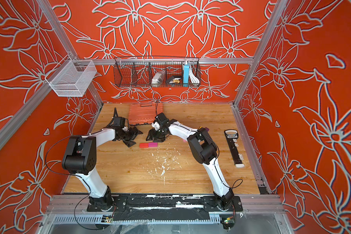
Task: Assemble the letter c with building blocks
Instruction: Assemble the building block at the center of the board.
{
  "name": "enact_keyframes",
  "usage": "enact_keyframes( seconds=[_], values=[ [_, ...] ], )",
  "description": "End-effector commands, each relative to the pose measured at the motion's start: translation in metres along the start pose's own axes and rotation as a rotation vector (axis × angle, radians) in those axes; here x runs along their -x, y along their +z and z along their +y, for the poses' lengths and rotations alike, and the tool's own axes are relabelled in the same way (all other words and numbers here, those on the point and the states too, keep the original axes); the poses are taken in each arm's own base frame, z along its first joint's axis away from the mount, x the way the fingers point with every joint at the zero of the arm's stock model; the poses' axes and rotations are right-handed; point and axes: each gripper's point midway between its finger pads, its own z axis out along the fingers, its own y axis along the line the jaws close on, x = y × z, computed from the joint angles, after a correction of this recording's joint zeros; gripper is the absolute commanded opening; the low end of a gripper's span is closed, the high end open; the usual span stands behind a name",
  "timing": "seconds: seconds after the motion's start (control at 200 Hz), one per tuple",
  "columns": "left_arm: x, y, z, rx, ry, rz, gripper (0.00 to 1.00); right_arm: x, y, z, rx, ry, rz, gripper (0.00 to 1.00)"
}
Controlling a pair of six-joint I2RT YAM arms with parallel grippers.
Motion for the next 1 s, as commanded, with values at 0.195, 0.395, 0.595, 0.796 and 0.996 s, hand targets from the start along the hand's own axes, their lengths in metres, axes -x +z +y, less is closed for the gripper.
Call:
enact_keyframes(
  seconds=[0.195,0.395,0.595,0.796,0.996],
  values=[
    [-0.003,0.006,0.012,0.024,-0.024,0.019,0.89,-0.011,0.013,-0.005,0.005,0.025,0.037,0.61],
    [-0.003,0.005,0.010,0.019,-0.023,0.017,0.89,-0.020,0.015,-0.003,0.005,0.023,0.050,0.61],
    [-0.002,0.003,0.008,0.014,-0.019,0.015,0.89,-0.027,0.016,-0.001,0.006,0.018,0.057,0.61],
    [-0.003,0.003,0.008,0.011,-0.017,0.017,0.89,-0.017,0.005,0.011,0.006,-0.014,0.026,0.61],
    [-0.003,0.003,0.007,0.009,-0.012,0.018,0.89,0.000,-0.006,0.023,0.004,-0.050,-0.009,0.62]
  ],
)
